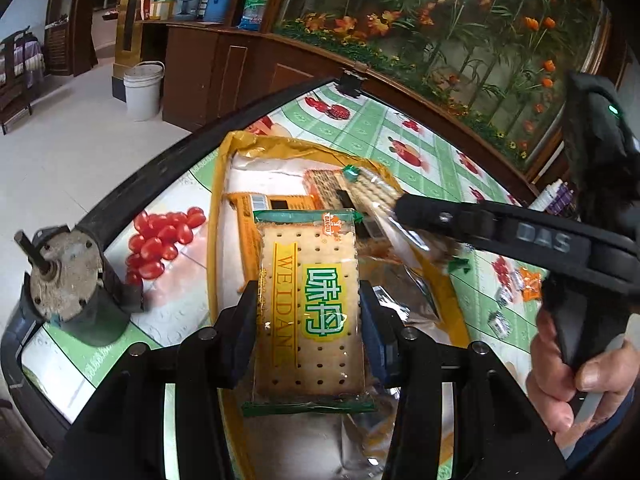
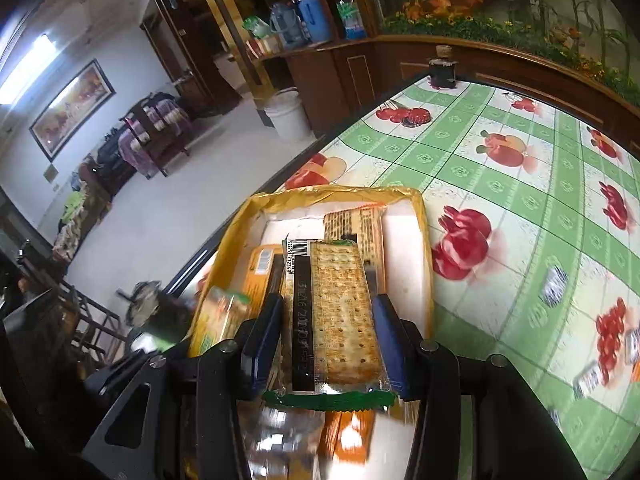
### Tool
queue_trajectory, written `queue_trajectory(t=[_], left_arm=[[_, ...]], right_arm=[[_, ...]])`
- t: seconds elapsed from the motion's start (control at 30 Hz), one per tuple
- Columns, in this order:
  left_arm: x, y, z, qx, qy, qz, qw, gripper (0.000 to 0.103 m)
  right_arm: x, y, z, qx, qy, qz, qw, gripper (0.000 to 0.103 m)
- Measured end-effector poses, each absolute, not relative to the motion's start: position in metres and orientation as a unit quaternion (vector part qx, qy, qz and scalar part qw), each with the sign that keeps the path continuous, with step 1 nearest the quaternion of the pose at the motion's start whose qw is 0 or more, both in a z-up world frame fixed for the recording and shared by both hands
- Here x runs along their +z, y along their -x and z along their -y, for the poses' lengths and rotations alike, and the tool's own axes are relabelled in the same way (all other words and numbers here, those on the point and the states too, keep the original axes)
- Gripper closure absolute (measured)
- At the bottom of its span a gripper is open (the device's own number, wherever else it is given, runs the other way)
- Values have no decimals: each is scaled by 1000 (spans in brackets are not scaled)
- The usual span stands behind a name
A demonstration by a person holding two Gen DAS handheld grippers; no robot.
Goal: Organize snacks
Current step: 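Carry both cracker packs over the yellow tray, then lower both cracker packs into the tray and open both grippers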
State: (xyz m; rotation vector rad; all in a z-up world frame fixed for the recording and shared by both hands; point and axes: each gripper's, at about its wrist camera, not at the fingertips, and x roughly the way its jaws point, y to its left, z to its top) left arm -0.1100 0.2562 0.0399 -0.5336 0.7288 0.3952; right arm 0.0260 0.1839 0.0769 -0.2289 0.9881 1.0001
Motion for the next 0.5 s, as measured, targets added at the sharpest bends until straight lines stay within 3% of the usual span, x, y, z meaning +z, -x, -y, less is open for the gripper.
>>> queue_trajectory(t=[0.5], left_arm=[[37,95,-257,232,206,-356,881,58]], right_arm=[[47,-37,-223,426,143,-454,769,56]])
